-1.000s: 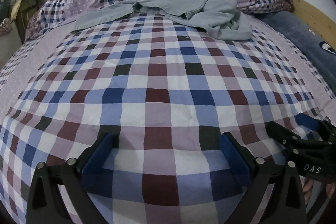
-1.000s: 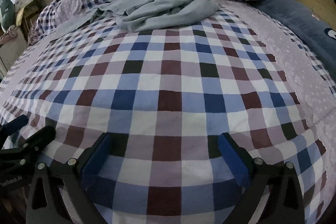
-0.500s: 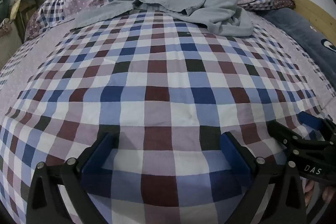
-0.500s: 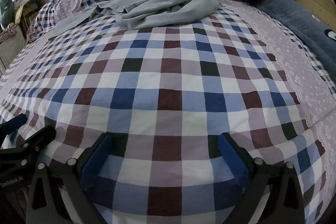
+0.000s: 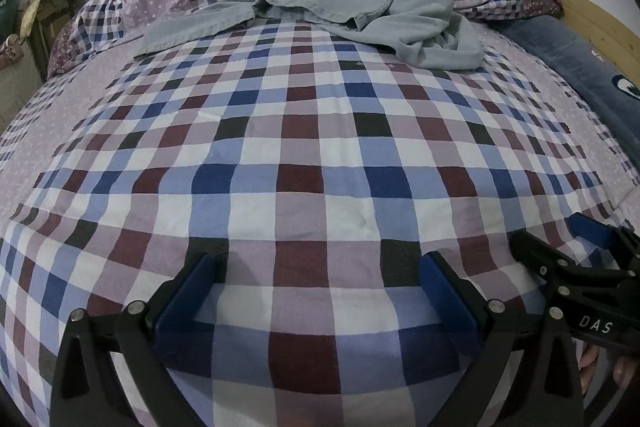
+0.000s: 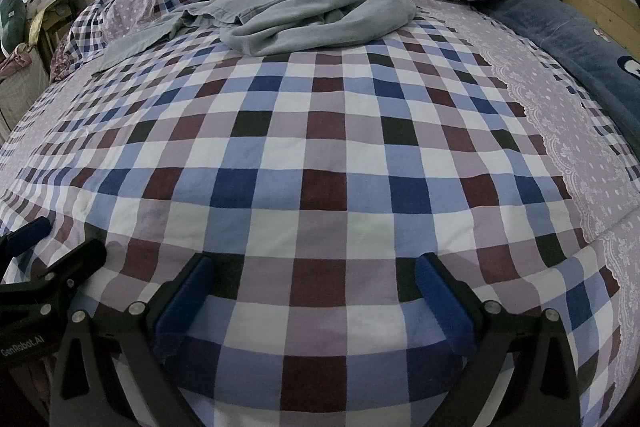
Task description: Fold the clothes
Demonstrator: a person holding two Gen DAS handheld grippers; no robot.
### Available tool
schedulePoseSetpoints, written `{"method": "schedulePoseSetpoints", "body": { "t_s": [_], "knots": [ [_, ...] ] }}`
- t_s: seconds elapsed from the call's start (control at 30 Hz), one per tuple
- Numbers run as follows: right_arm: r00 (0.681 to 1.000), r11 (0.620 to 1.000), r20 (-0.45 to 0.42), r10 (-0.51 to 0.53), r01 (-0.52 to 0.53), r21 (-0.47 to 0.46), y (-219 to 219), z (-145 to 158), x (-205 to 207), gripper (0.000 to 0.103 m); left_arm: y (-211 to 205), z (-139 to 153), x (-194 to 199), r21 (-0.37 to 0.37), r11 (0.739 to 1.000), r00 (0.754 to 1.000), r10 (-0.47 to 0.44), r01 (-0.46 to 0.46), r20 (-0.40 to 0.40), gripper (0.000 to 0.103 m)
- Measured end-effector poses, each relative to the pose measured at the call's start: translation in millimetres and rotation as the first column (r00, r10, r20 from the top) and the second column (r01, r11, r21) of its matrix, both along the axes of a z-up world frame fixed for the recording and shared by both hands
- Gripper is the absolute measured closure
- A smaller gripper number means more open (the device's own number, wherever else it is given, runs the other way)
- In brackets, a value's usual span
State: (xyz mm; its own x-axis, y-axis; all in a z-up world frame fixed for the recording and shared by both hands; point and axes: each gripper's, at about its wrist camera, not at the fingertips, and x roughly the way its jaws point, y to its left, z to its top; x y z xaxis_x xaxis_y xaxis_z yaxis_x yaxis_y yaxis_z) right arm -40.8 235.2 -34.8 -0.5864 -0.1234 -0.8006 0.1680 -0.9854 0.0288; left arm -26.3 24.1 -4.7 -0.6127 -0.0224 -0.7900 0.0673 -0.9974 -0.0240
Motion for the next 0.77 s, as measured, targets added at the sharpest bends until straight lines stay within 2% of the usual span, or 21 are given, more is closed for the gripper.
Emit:
{"method": "schedulePoseSetpoints", "body": {
  "t_s": [0.77],
  "knots": [
    [1.0,1.0,-0.001,0.002,-0.002,-0.001,0.5,-0.4,-0.1,0.0,-1.2,-0.3,0.3,0.007,1.0,1.0,0.002,-0.002,-0.005,0.0]
  ]
}}
